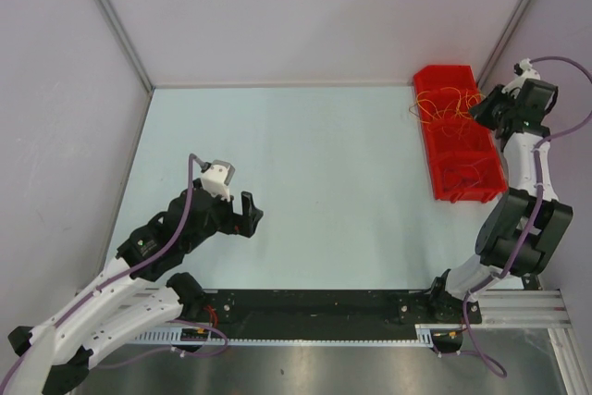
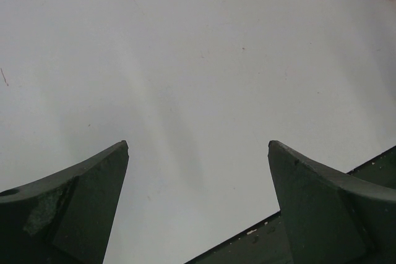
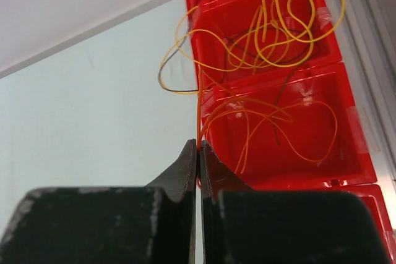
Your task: Untangle the cables
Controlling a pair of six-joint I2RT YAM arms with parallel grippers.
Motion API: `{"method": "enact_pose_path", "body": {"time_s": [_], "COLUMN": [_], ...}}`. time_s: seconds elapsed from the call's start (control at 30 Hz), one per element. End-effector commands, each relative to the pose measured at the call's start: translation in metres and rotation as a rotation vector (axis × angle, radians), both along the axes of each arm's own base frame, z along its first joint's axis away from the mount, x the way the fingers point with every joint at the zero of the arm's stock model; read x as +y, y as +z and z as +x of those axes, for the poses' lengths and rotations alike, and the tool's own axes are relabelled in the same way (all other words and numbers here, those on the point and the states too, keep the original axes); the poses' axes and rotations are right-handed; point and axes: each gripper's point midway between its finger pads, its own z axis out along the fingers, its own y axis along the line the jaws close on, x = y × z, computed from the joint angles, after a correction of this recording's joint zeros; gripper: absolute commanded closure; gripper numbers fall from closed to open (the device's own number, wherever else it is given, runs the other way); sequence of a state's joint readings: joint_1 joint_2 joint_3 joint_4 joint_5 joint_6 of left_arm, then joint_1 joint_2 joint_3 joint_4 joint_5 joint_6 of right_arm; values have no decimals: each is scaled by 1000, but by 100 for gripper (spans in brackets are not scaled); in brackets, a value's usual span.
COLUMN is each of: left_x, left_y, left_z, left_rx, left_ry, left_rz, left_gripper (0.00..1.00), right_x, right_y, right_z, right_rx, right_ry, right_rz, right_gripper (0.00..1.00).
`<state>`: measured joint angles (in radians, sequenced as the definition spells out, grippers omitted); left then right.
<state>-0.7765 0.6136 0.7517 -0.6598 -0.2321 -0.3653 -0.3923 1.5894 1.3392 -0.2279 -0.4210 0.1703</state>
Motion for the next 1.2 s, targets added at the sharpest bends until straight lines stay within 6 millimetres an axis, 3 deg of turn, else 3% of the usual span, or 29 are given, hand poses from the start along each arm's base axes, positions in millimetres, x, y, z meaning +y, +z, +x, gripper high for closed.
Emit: {"method": "enact_pose_path", "body": {"time_s": [0.0, 0.23, 0.3, 0.37, 0.4, 0.47, 0.5, 0.73, 0.83, 1.17], "left_x": [-2, -1, -1, 0, 0, 0, 0, 0, 0, 2], "left_y": [6, 6, 7, 8, 7, 8, 8, 8, 9, 11], "left_z": [4, 5, 5, 5, 5, 5, 4, 5, 6, 5], "left_rx": [-24, -26, -27, -31, -31, -34, -33, -32, -35, -42], "left_ry": [-1, 2, 4, 5, 5, 4, 3, 5, 5, 9], "left_rz": [-16, -19, -20, -22, -22, -23, -24, -25, -28, -34], "left_gripper": [0, 0, 0, 0, 0, 0, 0, 0, 0, 0], "right_x": [-17, -27, -33, -37, -39, -34, -31, -6, 13, 75], "right_y": [-16, -44, -53, -54, -52, -41, -30, 44, 62, 82], "right_z": [4, 6, 6, 7, 7, 9, 8, 0, -4, -22], "right_rx": [55, 132, 153, 154, 150, 124, 104, -31, -69, -80], "right_ry": [-109, -208, -248, -282, -294, -290, -286, -269, -238, -140], "right_rz": [-80, -39, -36, -20, -9, 8, 6, -41, -41, -76], "right_gripper": [100, 100, 95, 79, 66, 16, 0, 0, 0, 0]}}
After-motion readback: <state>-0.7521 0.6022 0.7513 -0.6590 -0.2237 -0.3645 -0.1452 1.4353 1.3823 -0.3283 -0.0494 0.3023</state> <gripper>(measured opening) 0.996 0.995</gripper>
